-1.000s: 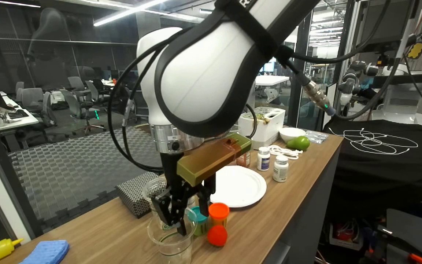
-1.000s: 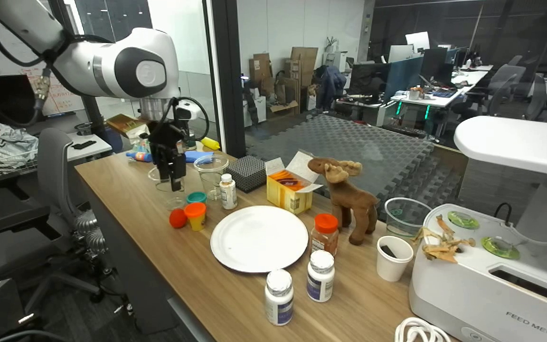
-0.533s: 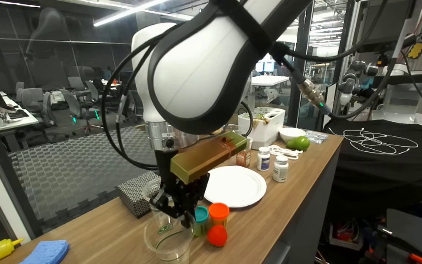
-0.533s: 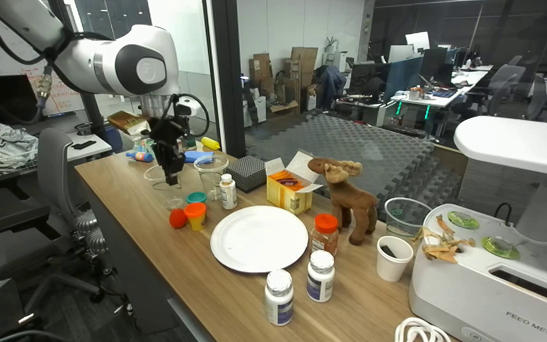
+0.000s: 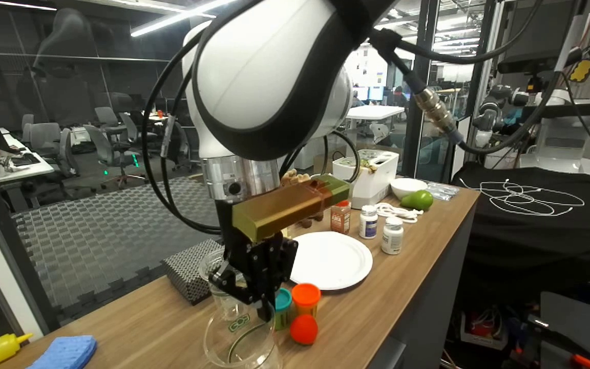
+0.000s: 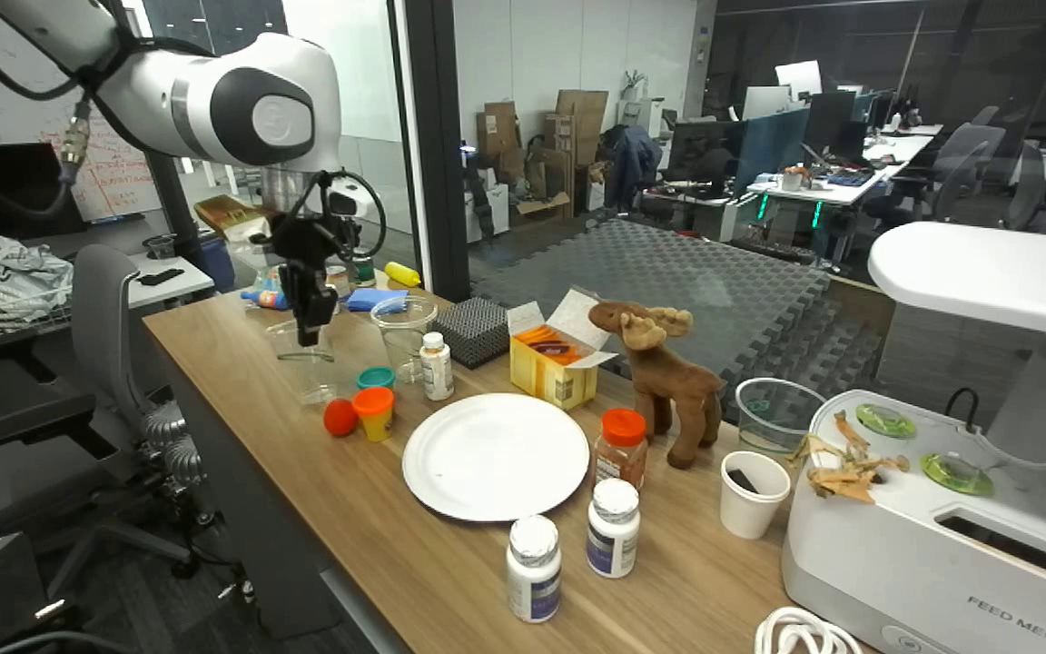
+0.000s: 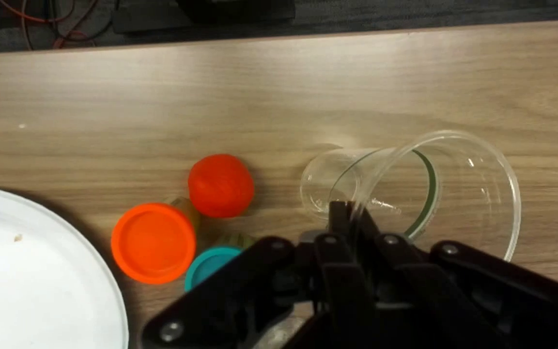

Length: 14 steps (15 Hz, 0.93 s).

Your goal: Pile up the plastic cups and put all the containers on the white plate

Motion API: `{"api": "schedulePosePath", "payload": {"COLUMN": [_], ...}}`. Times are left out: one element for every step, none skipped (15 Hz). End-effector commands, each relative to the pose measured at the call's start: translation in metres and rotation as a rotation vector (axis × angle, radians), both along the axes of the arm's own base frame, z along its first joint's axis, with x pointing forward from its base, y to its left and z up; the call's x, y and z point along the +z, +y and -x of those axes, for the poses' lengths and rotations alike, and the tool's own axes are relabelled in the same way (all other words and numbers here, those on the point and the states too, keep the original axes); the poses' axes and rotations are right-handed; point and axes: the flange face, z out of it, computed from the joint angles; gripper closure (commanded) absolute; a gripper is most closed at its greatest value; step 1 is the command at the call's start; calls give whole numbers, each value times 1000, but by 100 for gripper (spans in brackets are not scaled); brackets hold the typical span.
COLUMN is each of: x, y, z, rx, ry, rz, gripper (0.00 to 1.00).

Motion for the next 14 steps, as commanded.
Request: {"api": "schedulePosePath", "payload": {"x": [35, 43, 51, 62, 72, 83, 92, 97, 102, 106, 109, 111, 113, 113], "y": [0, -1, -3, -7, -12, -17, -23, -29, -35, -42, -48, -55, -62, -67], "z": [10, 11, 11, 8, 4, -2, -9, -16, -23, -30, -36, -42, -48, -53], "rx": [-25, -35, -51, -75, -103, -135, -157, -190, -219, -249, -279, -314, -338, -360], "ry": [55, 73, 84, 78, 64, 47, 28, 10, 0, -5, -16, -32, -49, -66], "rz": [-40, -63, -90, -115, -140, -168, -209, -226, -243, -262, -275, -280, -286, -289], "gripper": [94, 94, 94, 93, 94, 93, 94, 94, 94, 94, 94, 94, 94, 94]}}
